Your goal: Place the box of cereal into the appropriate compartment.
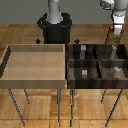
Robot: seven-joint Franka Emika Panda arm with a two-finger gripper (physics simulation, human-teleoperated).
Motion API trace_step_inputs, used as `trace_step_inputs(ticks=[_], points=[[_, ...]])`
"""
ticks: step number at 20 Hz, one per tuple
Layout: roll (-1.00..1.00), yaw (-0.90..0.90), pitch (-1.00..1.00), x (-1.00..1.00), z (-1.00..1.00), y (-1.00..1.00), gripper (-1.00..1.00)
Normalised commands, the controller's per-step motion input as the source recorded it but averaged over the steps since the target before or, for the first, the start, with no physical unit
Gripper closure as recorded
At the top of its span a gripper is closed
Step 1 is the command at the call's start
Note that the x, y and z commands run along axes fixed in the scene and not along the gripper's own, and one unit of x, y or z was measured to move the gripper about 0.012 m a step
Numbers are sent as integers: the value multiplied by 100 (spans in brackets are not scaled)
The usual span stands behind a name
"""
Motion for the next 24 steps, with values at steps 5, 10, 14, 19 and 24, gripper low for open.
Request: trace_step_inputs(ticks=[5,10,14,19,24], points=[[0,0,0,0,-100,0,100],[0,0,0,0,-100,0,100],[0,0,0,0,-25,0,-100],[0,0,0,0,0,0,-100],[0,0,0,0,0,0,-100]])
